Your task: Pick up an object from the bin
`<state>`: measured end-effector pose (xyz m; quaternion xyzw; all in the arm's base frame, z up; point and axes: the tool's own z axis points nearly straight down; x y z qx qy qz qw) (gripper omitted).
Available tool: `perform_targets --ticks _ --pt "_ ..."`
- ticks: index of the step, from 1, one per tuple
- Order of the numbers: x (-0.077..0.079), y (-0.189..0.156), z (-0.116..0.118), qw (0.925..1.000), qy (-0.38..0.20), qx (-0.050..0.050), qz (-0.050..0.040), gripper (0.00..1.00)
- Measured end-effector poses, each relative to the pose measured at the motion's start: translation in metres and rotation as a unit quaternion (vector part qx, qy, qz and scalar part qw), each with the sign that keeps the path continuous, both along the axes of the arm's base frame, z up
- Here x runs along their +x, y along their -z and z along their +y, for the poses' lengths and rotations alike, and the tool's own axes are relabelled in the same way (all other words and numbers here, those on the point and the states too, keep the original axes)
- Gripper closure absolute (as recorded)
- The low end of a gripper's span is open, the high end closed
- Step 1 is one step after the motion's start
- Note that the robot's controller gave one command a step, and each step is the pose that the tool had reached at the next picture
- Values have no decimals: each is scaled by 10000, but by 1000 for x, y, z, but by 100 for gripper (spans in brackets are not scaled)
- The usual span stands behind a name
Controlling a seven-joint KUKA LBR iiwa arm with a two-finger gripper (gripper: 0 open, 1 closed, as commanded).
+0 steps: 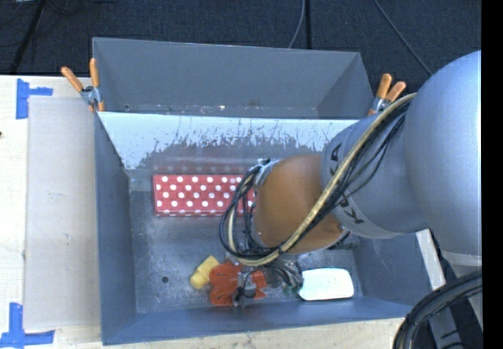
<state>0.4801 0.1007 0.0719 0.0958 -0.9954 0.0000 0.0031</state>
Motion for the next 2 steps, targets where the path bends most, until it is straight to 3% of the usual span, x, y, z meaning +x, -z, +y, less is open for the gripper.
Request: perform_targets --ticks 1,2 --pt "4 -89 -6 9994 -332 3 8 100" --pt "4 -89 -6 9995 -329 3 9 100"
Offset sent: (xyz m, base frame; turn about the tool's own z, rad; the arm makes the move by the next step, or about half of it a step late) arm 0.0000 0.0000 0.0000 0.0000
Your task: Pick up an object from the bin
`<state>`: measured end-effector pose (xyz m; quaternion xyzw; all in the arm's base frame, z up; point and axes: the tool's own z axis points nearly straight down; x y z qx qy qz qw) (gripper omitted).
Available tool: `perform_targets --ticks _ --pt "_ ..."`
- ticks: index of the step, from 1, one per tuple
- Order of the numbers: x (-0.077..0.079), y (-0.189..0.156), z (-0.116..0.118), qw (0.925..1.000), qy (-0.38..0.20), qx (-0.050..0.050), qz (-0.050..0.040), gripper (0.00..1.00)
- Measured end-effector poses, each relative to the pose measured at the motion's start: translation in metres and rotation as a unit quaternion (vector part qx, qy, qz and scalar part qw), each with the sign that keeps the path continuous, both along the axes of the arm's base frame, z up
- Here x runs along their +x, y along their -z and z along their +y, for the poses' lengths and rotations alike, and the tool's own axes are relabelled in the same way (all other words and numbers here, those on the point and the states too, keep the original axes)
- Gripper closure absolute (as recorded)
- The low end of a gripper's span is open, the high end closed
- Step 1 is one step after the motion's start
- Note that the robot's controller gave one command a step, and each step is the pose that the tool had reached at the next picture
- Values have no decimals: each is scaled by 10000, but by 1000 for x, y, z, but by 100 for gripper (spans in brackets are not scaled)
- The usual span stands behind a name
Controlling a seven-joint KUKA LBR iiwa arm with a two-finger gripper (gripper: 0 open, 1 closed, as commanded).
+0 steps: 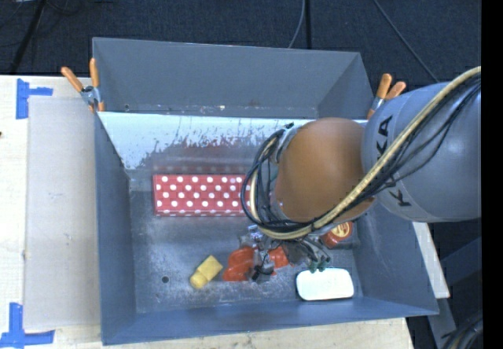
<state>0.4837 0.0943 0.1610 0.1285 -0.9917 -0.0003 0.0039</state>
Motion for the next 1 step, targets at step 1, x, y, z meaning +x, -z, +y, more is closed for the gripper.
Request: perform_targets --ticks 1 --pt "0 -93 12 9994 -350 6 2 100"
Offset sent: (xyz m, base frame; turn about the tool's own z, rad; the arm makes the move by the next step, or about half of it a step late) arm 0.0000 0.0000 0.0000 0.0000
